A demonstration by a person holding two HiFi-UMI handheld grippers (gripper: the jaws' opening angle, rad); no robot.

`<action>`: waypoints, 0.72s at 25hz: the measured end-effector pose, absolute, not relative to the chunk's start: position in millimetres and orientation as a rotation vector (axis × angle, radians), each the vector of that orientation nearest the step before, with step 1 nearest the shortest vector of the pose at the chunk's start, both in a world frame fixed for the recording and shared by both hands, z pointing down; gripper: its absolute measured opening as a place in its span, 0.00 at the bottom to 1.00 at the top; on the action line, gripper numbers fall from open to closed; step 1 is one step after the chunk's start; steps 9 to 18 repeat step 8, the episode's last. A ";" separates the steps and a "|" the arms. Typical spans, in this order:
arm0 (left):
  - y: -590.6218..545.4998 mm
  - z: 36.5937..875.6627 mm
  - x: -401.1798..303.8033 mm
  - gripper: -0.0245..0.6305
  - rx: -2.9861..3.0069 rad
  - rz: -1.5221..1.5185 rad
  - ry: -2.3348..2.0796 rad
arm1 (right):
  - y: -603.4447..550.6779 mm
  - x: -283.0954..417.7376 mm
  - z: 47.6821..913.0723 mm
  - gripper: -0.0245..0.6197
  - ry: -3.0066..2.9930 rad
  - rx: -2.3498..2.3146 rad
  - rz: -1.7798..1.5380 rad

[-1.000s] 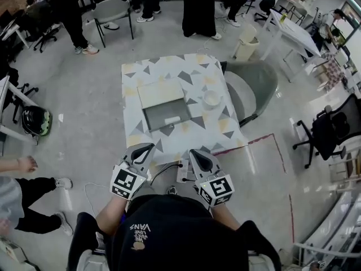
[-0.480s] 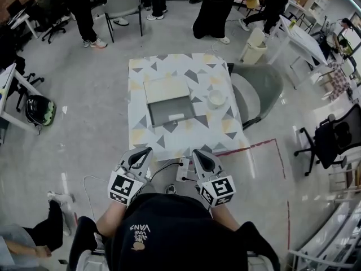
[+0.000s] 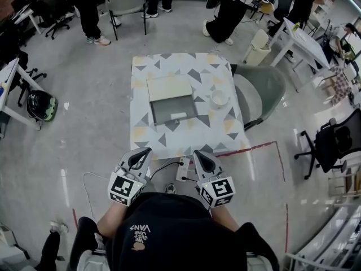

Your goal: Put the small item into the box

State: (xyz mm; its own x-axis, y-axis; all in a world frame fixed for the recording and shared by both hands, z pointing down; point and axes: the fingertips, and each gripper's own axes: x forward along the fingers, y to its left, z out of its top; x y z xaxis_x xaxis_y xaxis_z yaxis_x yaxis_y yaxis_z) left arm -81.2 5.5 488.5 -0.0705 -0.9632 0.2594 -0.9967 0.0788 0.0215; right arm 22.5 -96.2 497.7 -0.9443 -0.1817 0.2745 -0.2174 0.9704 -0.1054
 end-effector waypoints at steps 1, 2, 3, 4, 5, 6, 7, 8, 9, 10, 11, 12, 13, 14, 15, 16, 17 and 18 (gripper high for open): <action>6.1 489.4 -81.9 0.05 1.984 0.241 -2.149 | -95.8 21.8 497.8 0.04 -2.854 0.291 0.193; 6.2 489.4 -82.6 0.05 1.981 0.242 -2.153 | -95.8 21.3 498.0 0.04 -2.854 0.289 0.191; 6.1 489.5 -83.4 0.05 1.978 0.244 -2.158 | -95.9 21.0 498.0 0.04 -2.854 0.288 0.191; 6.3 490.1 -84.1 0.05 1.974 0.247 -2.160 | -96.3 20.9 497.8 0.04 -2.853 0.290 0.192; 6.4 490.4 -84.7 0.05 1.972 0.249 -2.161 | -96.7 20.8 497.5 0.04 -2.852 0.291 0.194; 6.1 489.7 -84.8 0.05 1.972 0.249 -2.161 | -97.0 20.8 497.2 0.04 -2.852 0.293 0.195; 5.5 488.2 -84.7 0.05 1.974 0.247 -2.161 | -97.3 20.7 496.8 0.04 -2.852 0.294 0.196; 4.9 486.7 -84.5 0.05 1.977 0.245 -2.160 | -97.6 20.7 496.4 0.04 -2.851 0.296 0.197; 4.9 486.7 -84.5 0.05 1.977 0.245 -2.160 | -97.6 20.7 496.4 0.04 -2.851 0.296 0.197; 4.9 486.7 -84.5 0.05 1.977 0.245 -2.160 | -97.6 20.7 496.4 0.04 -2.851 0.296 0.197; 4.9 486.7 -84.5 0.05 1.977 0.245 -2.160 | -97.6 20.7 496.4 0.04 -2.851 0.296 0.197; 4.9 486.7 -84.5 0.05 1.977 0.245 -2.160 | -97.6 20.7 496.4 0.04 -2.851 0.296 0.197; 4.9 486.7 -84.5 0.05 1.977 0.245 -2.160 | -97.6 20.7 496.4 0.04 -2.851 0.296 0.197; 4.9 486.7 -84.5 0.05 1.977 0.245 -2.160 | -97.6 20.7 496.4 0.04 -2.851 0.296 0.197; 4.9 486.7 -84.5 0.05 1.977 0.245 -2.160 | -97.6 20.7 496.4 0.04 -2.851 0.296 0.197; 4.9 486.7 -84.5 0.05 1.977 0.245 -2.160 | -97.6 20.7 496.4 0.04 -2.851 0.296 0.197; 4.9 486.7 -84.5 0.05 1.977 0.245 -2.160 | -97.6 20.7 496.4 0.04 -2.851 0.296 0.197; 4.9 486.7 -84.5 0.05 1.977 0.245 -2.160 | -97.6 20.7 496.4 0.04 -2.851 0.296 0.197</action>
